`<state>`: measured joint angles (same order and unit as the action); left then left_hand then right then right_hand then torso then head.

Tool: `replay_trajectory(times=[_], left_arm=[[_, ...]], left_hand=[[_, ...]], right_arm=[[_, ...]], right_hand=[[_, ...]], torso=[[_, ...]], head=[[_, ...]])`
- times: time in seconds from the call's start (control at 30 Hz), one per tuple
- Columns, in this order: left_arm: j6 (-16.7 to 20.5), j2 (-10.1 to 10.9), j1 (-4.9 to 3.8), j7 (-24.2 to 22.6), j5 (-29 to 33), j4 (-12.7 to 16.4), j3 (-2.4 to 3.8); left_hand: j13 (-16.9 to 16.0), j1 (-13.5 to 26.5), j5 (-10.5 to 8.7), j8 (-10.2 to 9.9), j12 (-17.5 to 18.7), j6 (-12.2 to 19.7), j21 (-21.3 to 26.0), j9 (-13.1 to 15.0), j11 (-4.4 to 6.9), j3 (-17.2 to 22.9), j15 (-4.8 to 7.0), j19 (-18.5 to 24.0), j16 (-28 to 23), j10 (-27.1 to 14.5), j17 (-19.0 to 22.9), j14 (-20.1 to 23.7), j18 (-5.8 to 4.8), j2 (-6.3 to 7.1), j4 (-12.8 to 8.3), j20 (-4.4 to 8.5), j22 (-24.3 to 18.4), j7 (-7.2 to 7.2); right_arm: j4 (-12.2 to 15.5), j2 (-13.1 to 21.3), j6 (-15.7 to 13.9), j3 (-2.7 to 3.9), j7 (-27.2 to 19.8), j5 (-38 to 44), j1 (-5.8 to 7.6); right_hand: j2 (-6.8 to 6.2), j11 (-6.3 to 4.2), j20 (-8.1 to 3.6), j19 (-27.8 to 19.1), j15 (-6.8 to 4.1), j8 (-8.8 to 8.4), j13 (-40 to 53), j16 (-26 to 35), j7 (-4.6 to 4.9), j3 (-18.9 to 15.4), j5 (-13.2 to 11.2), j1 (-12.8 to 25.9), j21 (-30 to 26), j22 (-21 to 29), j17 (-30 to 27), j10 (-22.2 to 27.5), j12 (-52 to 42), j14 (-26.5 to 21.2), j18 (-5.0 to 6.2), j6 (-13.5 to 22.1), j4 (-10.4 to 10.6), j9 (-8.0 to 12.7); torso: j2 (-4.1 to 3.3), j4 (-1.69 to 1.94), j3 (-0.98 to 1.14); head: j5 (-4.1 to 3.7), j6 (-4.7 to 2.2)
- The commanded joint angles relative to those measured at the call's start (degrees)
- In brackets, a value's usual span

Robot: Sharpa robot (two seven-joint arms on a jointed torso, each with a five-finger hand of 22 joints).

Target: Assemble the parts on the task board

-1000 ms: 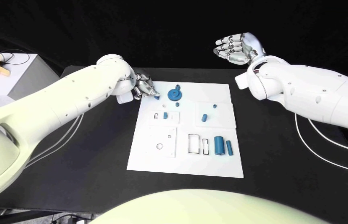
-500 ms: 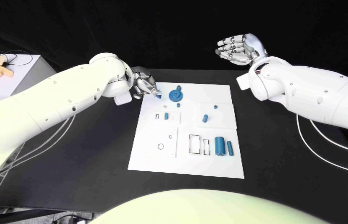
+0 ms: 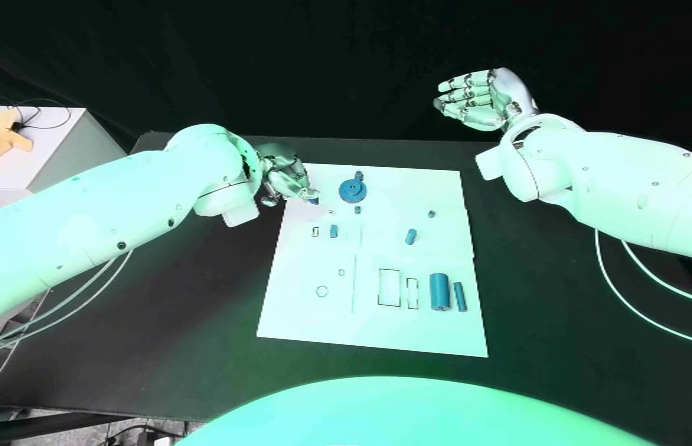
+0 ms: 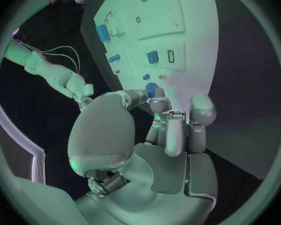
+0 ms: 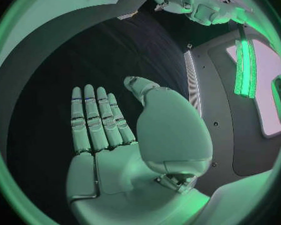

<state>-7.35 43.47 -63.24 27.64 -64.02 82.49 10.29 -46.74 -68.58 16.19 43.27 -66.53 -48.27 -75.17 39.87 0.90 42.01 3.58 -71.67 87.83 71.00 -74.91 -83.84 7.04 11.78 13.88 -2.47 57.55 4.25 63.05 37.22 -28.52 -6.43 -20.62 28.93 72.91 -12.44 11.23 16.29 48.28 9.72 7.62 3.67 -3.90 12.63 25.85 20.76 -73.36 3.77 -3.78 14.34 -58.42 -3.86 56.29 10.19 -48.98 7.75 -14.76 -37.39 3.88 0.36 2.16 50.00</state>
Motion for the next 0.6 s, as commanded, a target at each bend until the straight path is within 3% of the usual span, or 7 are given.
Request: replay_trajectory(times=[0.03,0.3,0.43,0.6], left_arm=[[4.99,0.49,0.78,0.08,-4.46,1.72,-0.15],[6.13,1.00,2.79,0.21,-6.68,3.45,-0.37],[5.46,0.89,3.12,0.24,-6.94,3.72,-0.38],[3.62,0.67,3.26,0.28,-7.50,3.69,-0.39]], left_hand=[[-0.11,0.59,0.20,0.37,-0.39,-0.97,-0.24,2.12,-0.13,11.09,0.45,-0.36,0.19,0.51,-10.33,-4.75,-0.42,0.00,-10.86,-0.01,0.10,-0.65],[-0.19,0.72,0.20,0.38,-0.42,-1.11,-0.32,2.08,-0.08,11.24,0.49,-0.48,0.13,0.67,-10.19,-4.71,-0.45,0.07,-10.90,0.03,0.24,-0.71],[-0.19,0.72,0.20,0.38,-0.42,-1.11,-0.32,2.08,-0.08,11.24,0.49,-0.48,0.13,0.67,-10.19,-4.71,-0.45,0.07,-10.90,0.03,0.24,-0.71],[-0.07,0.81,0.17,0.36,-0.33,-1.17,-0.41,2.05,-0.05,11.34,0.53,-0.61,0.17,0.69,-10.30,-4.75,-0.49,0.13,-10.93,0.07,0.42,-0.73]], right_arm=[[0.13,0.10,0.42,0.01,-0.77,-0.02,-0.02],[0.30,0.28,0.34,0.01,-0.74,-0.02,-0.02],[0.34,0.27,0.37,0.01,-0.73,-0.02,-0.02],[0.34,0.23,0.39,0.01,-0.71,-0.02,-0.02]], right_hand=[[0.57,0.34,-0.01,-0.26,-0.04,-0.30,-0.06,0.08,2.19,-0.24,0.26,-0.15,-0.07,0.07,-0.13,0.11,0.28,-0.29,0.31,-0.43,-0.06,0.12],[0.57,0.34,-0.01,-0.26,-0.04,-0.30,-0.06,0.08,2.19,-0.24,0.26,-0.15,-0.07,0.07,-0.13,0.11,0.28,-0.29,0.31,-0.43,-0.06,0.12],[0.57,0.34,-0.01,-0.26,-0.04,-0.30,-0.06,0.08,2.19,-0.24,0.26,-0.15,-0.07,0.07,-0.13,0.11,0.28,-0.29,0.31,-0.43,-0.06,0.12],[0.57,0.34,-0.01,-0.26,-0.04,-0.30,-0.06,0.08,2.19,-0.24,0.26,-0.15,-0.07,0.07,-0.13,0.11,0.28,-0.29,0.31,-0.43,-0.06,0.12]], torso=[[-0.12,-0.03,-0.06],[-0.13,-0.02,-0.13],[-0.11,-0.07,-0.12],[-0.12,-0.08,-0.10]], head=[[-0.10,0.00],[-0.27,0.00],[0.03,0.00],[-0.15,0.00]])
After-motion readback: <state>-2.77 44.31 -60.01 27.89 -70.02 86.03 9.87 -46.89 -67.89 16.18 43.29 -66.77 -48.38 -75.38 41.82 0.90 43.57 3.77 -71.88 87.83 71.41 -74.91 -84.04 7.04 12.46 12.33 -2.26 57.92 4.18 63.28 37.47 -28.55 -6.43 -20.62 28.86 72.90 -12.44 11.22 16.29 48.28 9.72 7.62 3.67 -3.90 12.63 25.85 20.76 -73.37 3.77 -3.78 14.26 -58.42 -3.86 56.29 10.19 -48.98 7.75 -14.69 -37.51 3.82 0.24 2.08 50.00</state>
